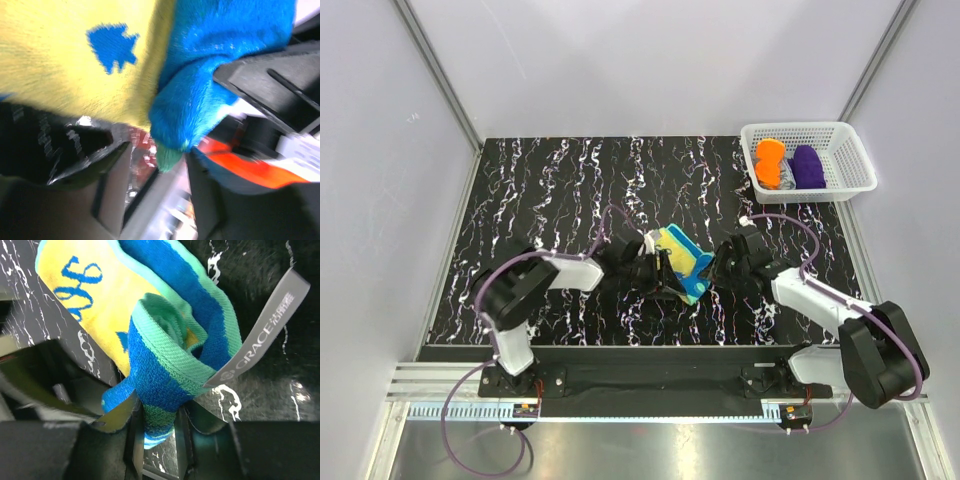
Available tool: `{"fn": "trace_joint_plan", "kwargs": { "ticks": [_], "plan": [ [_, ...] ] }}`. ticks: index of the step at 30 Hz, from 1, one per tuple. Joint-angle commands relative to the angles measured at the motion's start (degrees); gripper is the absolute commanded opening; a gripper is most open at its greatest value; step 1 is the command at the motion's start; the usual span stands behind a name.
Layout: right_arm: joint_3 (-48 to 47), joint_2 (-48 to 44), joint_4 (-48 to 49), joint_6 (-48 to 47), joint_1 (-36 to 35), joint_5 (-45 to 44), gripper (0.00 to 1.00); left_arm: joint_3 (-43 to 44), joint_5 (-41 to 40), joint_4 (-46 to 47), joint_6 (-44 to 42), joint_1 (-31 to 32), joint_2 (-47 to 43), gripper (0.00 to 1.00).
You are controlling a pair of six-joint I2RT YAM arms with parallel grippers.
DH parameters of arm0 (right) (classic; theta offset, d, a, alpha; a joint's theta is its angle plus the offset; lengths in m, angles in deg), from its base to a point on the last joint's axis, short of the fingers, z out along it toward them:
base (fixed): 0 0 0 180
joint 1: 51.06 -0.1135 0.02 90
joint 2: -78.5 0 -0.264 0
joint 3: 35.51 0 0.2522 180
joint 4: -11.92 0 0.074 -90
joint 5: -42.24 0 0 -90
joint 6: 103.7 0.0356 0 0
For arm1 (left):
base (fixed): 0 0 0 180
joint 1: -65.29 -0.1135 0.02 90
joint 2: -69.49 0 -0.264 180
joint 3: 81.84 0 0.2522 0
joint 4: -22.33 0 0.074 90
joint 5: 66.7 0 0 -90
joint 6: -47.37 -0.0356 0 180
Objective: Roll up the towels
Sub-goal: Roll the towel
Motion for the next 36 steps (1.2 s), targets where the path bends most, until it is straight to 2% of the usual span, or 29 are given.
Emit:
{"fn": "trace_joint_plan", "kwargs": {
  "ticks": [1, 6, 7, 9, 10, 13, 19, 22, 24, 27, 32, 36],
  "plan": [
    [-4.79, -0.88, -9.00, -2.08, -0.41, -2.19, 0.22, 4.60, -15.23, -19.18, -17.49, 1.90, -10.62, 0.55],
    [-8.40, 2.36, -13.50, -2.70, -0.67, -1.40, 0.22, 4.51, -30.18, -21.14, -26.39, 8.75, -20.31, 0.59],
    [-8.75, 2.81, -14.02, -2.70, -0.76, -1.31, 0.22, 4.69, -36.38, -21.40, -27.97, 12.59, -22.41, 0.60],
    [-9.72, 4.56, -15.26, -2.79, -0.85, -1.40, 0.22, 5.12, -46.14, -21.58, -32.80, 16.22, -23.39, 0.61],
    [-10.15, 5.44, -15.61, -2.79, -0.85, -1.31, 0.22, 5.30, -48.99, -20.63, -35.69, 19.80, -23.31, 0.62],
    [-10.68, 6.67, -15.96, -2.87, -0.85, -0.96, 0.22, 5.74, -55.24, -18.69, -39.48, 24.74, -21.13, 0.62],
    [-11.04, 7.64, -16.31, -2.96, -1.02, -0.43, 0.22, 9.86, -63.67, -17.71, -43.80, 30.99, -12.96, 0.68],
    [-11.12, 7.47, -16.58, -3.14, -1.02, -0.17, 0.22, 11.98, -67.81, -17.28, -45.73, 33.02, -9.61, 0.73],
    [-11.04, 7.29, -16.75, -3.22, -0.94, -0.08, 0.21, 13.47, -68.44, -16.93, -46.35, 33.37, -8.11, 0.78],
    [-10.77, 6.94, -16.76, -3.22, -0.94, 0.45, 0.21, 15.85, -69.57, -17.89, -46.88, 33.55, -4.08, 0.80],
    [-10.42, 6.41, -17.19, -3.49, -0.94, 0.97, 0.20, 17.69, -70.99, -18.24, -47.32, 33.64, -0.82, 0.80],
    [-9.90, 5.97, -17.19, -3.49, -1.02, 1.94, 0.20, 18.31, -71.51, -18.68, -48.37, 33.64, 1.99, 0.72]
  ]
}}
